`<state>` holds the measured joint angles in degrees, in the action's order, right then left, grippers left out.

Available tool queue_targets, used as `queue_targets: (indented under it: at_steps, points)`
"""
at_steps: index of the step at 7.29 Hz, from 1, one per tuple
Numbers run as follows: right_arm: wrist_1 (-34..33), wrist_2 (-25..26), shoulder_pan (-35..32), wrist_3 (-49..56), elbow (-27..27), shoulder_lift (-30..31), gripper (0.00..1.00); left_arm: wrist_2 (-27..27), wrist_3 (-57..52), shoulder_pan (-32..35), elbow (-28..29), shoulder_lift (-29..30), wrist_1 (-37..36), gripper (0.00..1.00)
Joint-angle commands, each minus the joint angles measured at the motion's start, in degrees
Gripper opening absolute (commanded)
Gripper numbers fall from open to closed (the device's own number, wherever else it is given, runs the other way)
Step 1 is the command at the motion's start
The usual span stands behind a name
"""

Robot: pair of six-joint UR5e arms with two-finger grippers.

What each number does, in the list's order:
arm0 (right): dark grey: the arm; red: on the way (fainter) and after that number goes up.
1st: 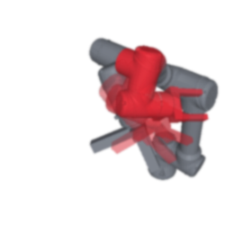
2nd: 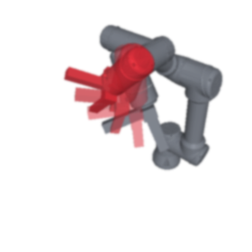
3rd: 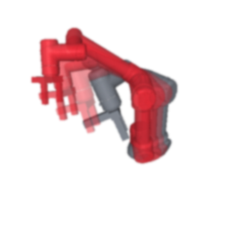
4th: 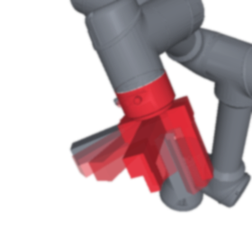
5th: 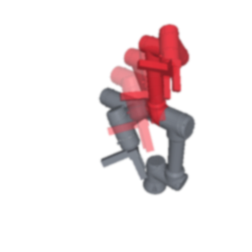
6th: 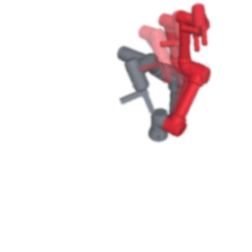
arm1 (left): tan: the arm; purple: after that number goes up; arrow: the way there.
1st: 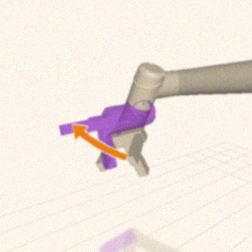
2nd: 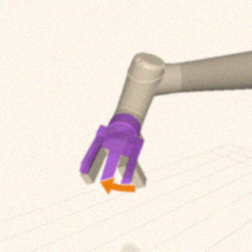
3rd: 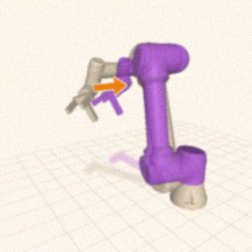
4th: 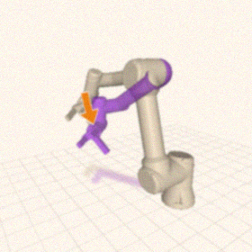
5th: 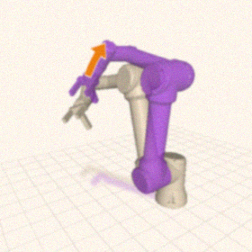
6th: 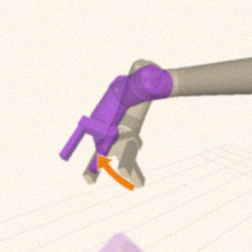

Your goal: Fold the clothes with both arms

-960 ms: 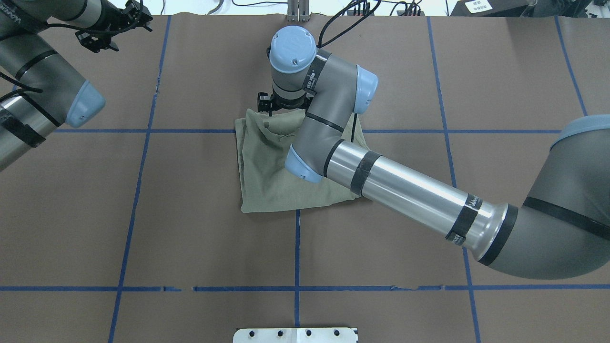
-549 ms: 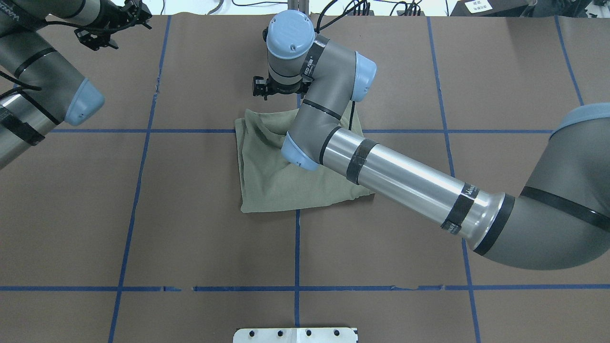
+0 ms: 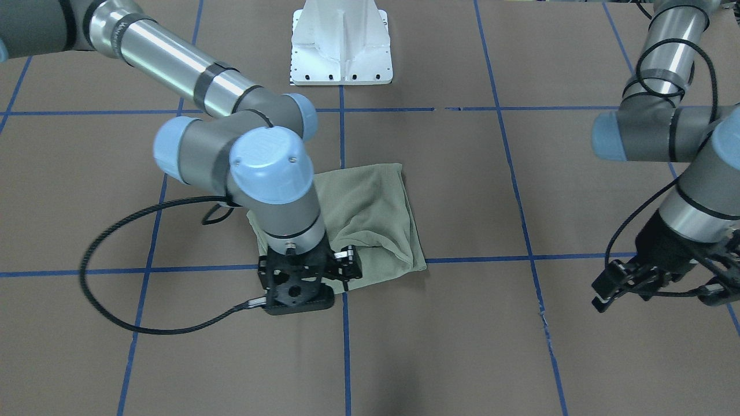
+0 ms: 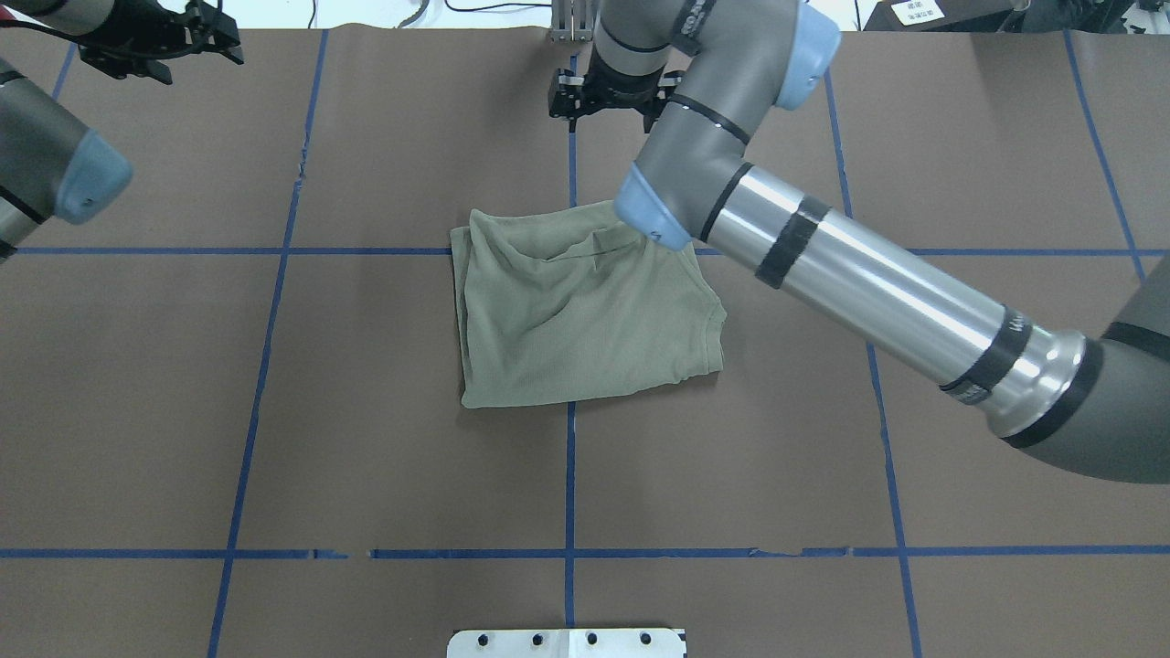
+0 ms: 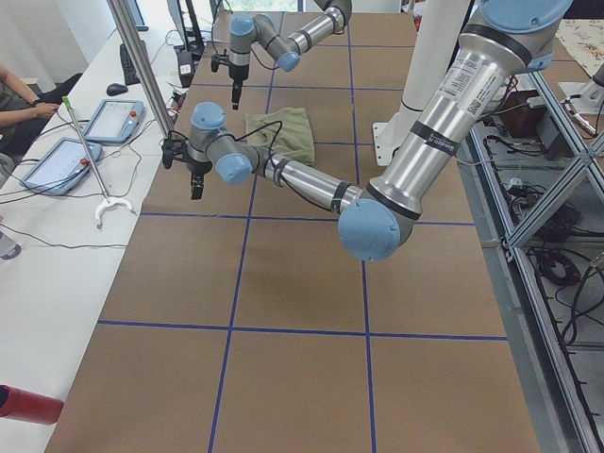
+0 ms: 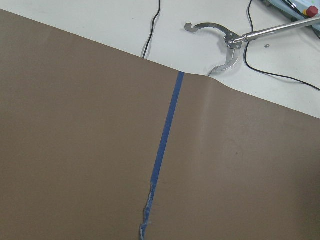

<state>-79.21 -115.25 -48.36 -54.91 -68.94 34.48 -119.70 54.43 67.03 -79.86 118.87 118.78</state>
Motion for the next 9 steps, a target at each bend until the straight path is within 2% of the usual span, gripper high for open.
queue_targets:
  at_steps: [1,2,3,5,6,7,8,9]
  points:
    - [-7.4,-7.2,-9.2,10.1,-12.8,12.7,1.0,-1.5,-17.1,5.9,-0.7,-4.4,-0.3,1.0]
    - [-11.4,-9.0,-13.5,18.7,-15.8,16.6,1.0,-1.4,-24.8,8.0,-1.7,-6.4,-0.8,1.0]
    - [-14.4,-9.2,-16.9,26.1,-18.5,20.8,1.0,-1.3,-27.7,8.6,-2.9,-7.8,-3.4,1.0]
    - [-14.4,-14.9,-24.8,41.0,-19.2,30.2,1.0,-2.1,-42.5,13.3,-7.6,-16.4,-3.8,1.0]
    - [-14.2,-15.3,-28.9,45.3,-19.7,34.4,1.0,-5.3,-47.9,15.7,-9.1,-20.4,-3.9,1.0]
    - [-13.7,-17.2,-31.9,45.3,-20.0,38.8,1.0,-7.8,-46.4,16.4,-12.8,-25.7,-2.4,1.0]
    - [-11.8,-17.4,-32.9,45.2,-20.2,40.5,1.0,-6.8,-42.3,16.2,-13.4,-25.9,-2.0,1.0]
    - [-11.3,-17.3,-33.7,45.8,-22.6,45.6,1.0,-6.8,-42.0,16.3,-13.0,-26.8,-2.0,1.0]
